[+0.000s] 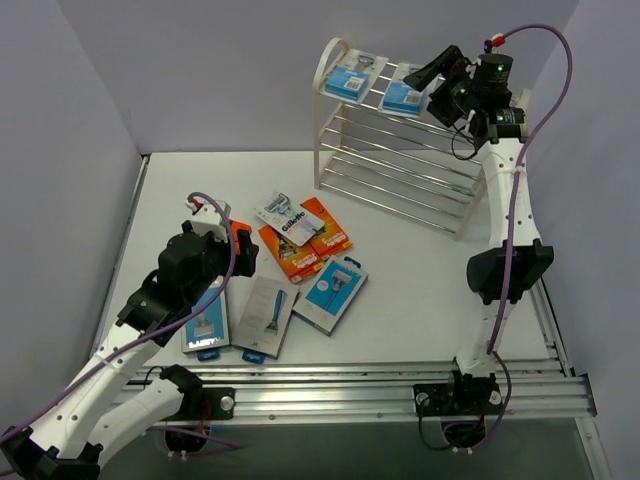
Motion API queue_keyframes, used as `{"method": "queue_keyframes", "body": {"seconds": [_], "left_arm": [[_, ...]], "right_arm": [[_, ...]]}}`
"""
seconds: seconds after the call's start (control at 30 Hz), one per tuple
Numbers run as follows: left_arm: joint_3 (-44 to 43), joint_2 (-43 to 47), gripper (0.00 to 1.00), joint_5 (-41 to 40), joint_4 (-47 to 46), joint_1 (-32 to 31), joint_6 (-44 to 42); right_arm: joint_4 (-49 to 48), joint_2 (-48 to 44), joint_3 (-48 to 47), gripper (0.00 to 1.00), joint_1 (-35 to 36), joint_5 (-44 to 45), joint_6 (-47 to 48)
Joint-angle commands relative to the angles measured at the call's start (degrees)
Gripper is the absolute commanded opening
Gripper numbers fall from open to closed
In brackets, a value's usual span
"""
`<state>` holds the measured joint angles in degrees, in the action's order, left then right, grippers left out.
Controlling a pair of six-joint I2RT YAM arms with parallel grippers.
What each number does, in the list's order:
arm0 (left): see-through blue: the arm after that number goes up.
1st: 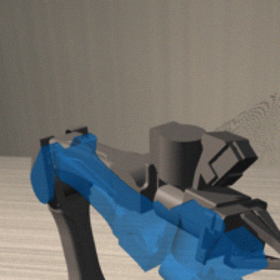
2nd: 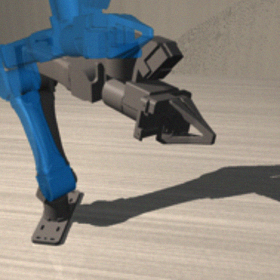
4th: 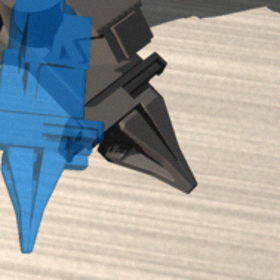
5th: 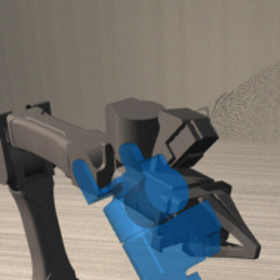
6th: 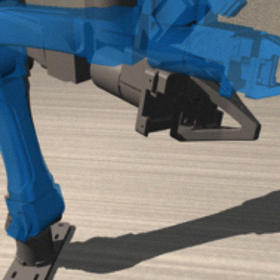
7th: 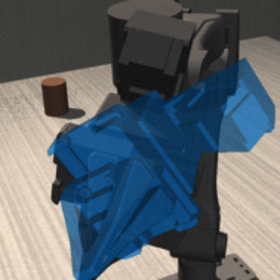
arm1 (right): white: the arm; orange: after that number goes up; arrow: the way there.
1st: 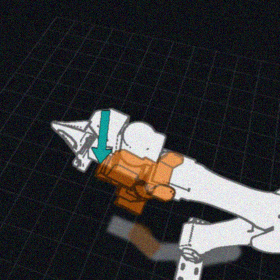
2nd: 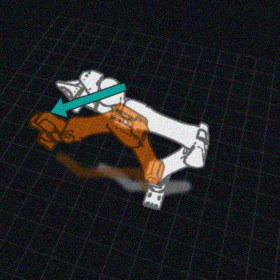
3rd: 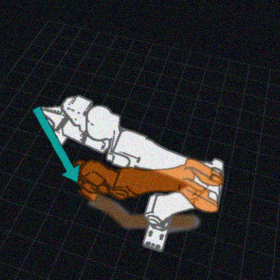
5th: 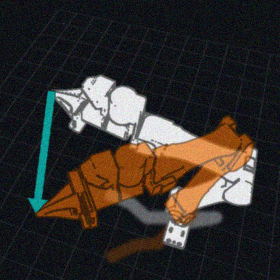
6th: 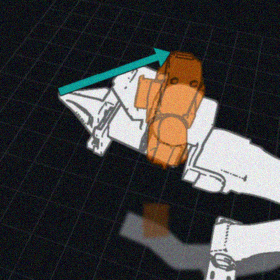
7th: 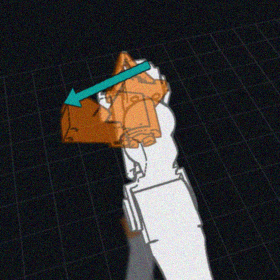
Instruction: Place and organize the shaving razors onto the shelf
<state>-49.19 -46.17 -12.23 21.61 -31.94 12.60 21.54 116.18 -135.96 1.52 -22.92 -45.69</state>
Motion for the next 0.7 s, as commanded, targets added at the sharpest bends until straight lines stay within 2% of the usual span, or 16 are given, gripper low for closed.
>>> {"method": "queue_keyframes", "body": {"seconds": [0.0,0.27,0.67], "left_arm": [[-0.3,0.6,0.9,-0.8,-1.0,-0.3,-0.7],[-0.4,0.8,0.93,-1.2,-1.0,-0.3,-0.6],[-0.3,0.9,0.93,-1.1,-1.0,-0.5,-0.6]], "right_arm": [[1.5,-0.2,-2.6,0.86,-0.9,1.2,2.4],[3.3,0.4,-5.4,0.87,-1.0,1.1,3.0],[2.2,-1.1,-3.2,0.86,-1.3,-0.1,3.2]]}}
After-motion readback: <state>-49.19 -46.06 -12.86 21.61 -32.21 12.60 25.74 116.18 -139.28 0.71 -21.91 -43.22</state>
